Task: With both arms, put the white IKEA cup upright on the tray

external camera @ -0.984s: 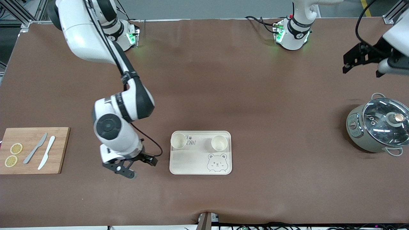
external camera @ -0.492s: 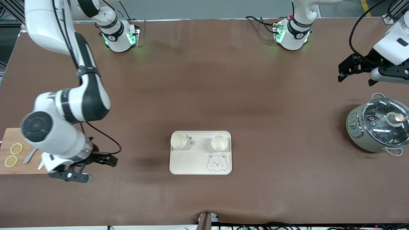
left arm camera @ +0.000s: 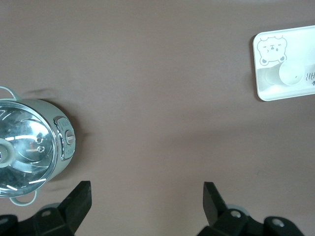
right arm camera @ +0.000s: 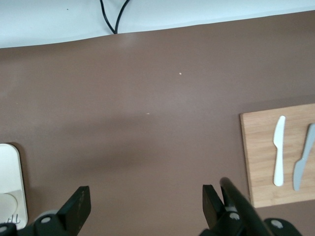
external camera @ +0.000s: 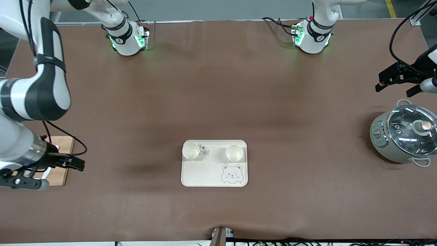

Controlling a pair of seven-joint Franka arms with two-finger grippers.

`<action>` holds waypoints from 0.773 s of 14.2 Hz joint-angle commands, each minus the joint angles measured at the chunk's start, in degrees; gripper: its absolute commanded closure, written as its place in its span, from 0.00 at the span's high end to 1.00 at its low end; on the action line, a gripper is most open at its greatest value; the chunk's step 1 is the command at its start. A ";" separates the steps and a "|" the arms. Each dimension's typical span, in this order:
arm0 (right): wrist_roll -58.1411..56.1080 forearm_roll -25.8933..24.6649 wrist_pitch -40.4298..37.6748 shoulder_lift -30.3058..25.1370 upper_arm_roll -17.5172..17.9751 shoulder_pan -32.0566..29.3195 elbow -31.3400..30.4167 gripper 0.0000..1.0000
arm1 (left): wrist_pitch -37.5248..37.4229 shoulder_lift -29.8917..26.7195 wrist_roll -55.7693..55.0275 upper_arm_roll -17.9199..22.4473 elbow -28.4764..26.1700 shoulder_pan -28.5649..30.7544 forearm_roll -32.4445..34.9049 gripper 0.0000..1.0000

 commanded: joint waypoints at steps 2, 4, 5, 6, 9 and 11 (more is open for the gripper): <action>-0.82 0.98 0.24 -9.42 1.01 -2.41 -9.90 1.00 | -1.31 0.34 1.86 -0.09 2.36 -0.27 -0.66 1.00; -0.91 0.98 0.24 -13.28 0.92 -3.02 -13.67 1.00 | -1.31 0.25 1.33 -0.09 2.36 -0.27 -0.66 1.00; -1.00 0.98 0.33 -15.31 0.92 -3.02 -15.78 1.00 | -1.31 0.34 1.24 0.00 2.36 -0.27 -0.75 1.00; -1.00 0.98 0.33 -17.41 0.83 -3.02 -17.80 1.00 | -1.31 0.34 1.24 0.00 2.36 -0.18 -0.66 1.00; -1.26 0.98 0.50 -23.04 0.74 -3.46 -23.43 1.00 | -1.31 0.42 1.68 0.17 2.27 0.09 -0.75 1.00; -2.31 0.98 0.33 -25.95 0.74 -3.64 -26.33 1.00 | -1.31 0.43 1.77 0.26 2.36 0.09 -0.75 1.00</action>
